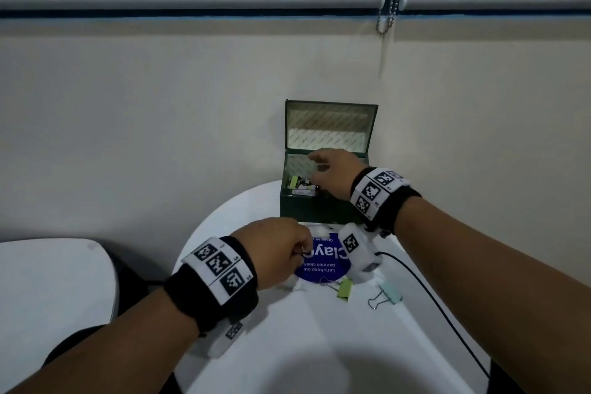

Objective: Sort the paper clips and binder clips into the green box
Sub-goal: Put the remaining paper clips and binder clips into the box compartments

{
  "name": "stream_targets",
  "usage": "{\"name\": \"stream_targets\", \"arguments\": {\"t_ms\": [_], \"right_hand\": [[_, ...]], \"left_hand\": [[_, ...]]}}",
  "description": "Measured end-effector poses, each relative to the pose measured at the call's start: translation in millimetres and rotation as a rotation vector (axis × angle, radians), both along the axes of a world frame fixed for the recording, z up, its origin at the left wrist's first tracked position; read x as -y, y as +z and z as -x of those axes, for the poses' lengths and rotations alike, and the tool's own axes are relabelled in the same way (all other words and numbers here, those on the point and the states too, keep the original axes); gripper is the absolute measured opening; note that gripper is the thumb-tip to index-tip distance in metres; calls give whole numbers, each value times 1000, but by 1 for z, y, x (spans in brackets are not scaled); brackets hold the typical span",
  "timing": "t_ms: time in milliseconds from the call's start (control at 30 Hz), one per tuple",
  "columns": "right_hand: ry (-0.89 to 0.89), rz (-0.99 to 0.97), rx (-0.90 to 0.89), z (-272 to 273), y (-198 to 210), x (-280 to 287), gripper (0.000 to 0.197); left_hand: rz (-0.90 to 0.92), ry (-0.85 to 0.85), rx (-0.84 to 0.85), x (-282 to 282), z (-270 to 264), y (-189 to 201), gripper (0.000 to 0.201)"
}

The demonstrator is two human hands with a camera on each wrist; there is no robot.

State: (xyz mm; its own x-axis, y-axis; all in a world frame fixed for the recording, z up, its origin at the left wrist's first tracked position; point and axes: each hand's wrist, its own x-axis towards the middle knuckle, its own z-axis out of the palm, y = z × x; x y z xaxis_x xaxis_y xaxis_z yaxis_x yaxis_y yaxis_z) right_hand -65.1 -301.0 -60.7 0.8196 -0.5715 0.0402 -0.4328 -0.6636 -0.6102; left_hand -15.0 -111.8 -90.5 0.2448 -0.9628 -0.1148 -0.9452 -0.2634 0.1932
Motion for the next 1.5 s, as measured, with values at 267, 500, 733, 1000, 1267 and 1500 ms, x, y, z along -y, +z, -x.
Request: {"name": "stream_targets", "arguments": {"t_ms": [267,500,733,1000,1267,1500], "right_hand": [[259,227,-417,117,-10,-15,26],[291,270,-621,169,-53,-35,46],[233,297,-342,129,-24,-23,29],[120,379,-120,16,25,7,21],[-155,723,-20,-5,61,63,70],[-26,595,-162,4,58,73,74]], "left_hand": [[-83,-252,42,5,30,-20,62],[-160,-304,38,17,41,-20,46],[-61,-71,87,19,35,-16,34],[49,47,83,19,23,-20,53],[401,60,-34,33,-3,2,36],[378,215,-32,79,-69,17,38]]}}
